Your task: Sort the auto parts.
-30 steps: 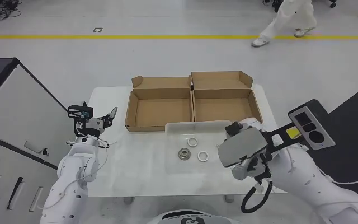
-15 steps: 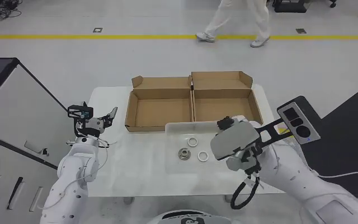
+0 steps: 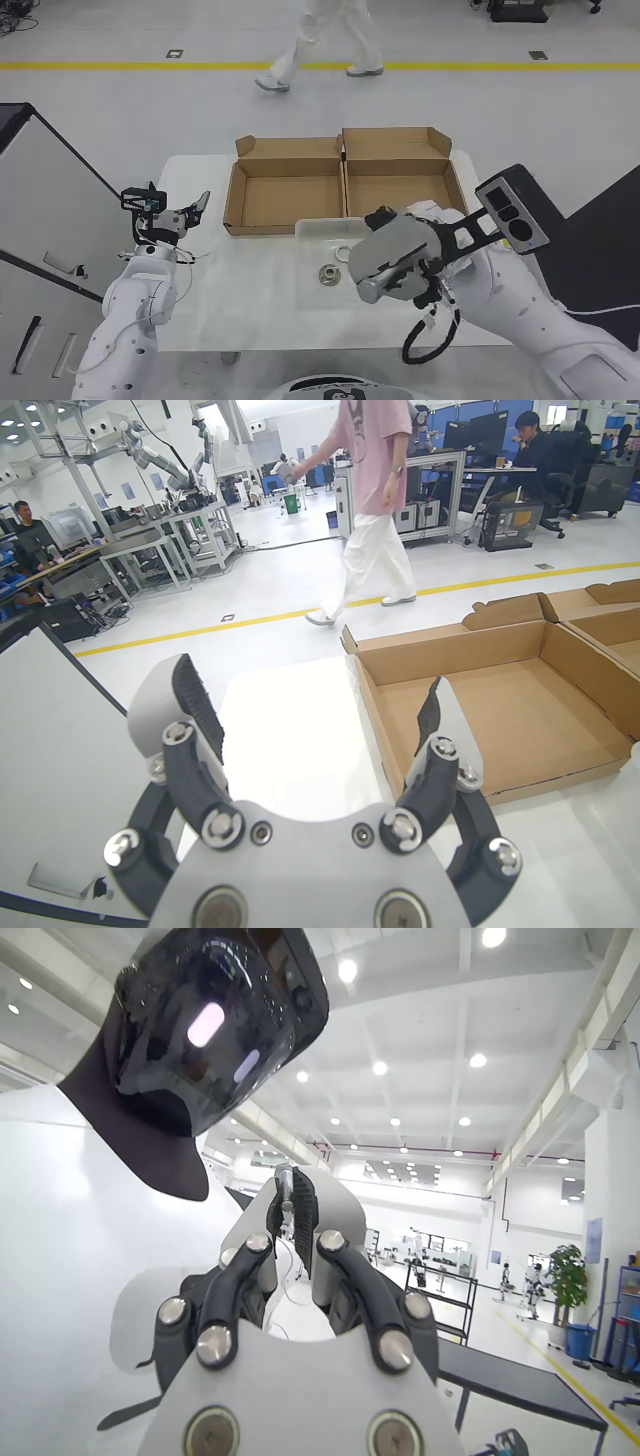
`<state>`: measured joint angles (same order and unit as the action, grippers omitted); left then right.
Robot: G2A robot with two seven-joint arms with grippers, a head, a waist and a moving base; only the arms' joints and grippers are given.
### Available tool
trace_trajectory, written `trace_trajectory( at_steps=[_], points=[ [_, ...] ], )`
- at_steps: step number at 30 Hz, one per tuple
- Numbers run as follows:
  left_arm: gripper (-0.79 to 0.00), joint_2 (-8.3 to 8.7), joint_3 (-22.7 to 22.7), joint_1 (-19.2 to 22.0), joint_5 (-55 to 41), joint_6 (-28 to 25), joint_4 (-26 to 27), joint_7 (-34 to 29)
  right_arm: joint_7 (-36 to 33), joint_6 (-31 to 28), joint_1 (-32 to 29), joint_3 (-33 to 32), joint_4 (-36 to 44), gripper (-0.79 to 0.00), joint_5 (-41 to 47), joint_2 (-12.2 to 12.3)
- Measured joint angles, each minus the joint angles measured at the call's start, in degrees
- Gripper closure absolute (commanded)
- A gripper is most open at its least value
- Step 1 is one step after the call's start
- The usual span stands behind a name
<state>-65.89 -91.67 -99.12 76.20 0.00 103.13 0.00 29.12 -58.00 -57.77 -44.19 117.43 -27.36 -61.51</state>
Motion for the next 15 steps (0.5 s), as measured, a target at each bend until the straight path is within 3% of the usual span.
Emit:
trace_trajectory(
  at_steps=[15],
  points=[
    [-0.785, 0.00, 0.00, 0.00, 0.00, 0.00, 0.00, 0.00, 7.53, 0.00, -3.76, 0.18, 2.70, 0.000, 0.45, -3.30]
  ],
)
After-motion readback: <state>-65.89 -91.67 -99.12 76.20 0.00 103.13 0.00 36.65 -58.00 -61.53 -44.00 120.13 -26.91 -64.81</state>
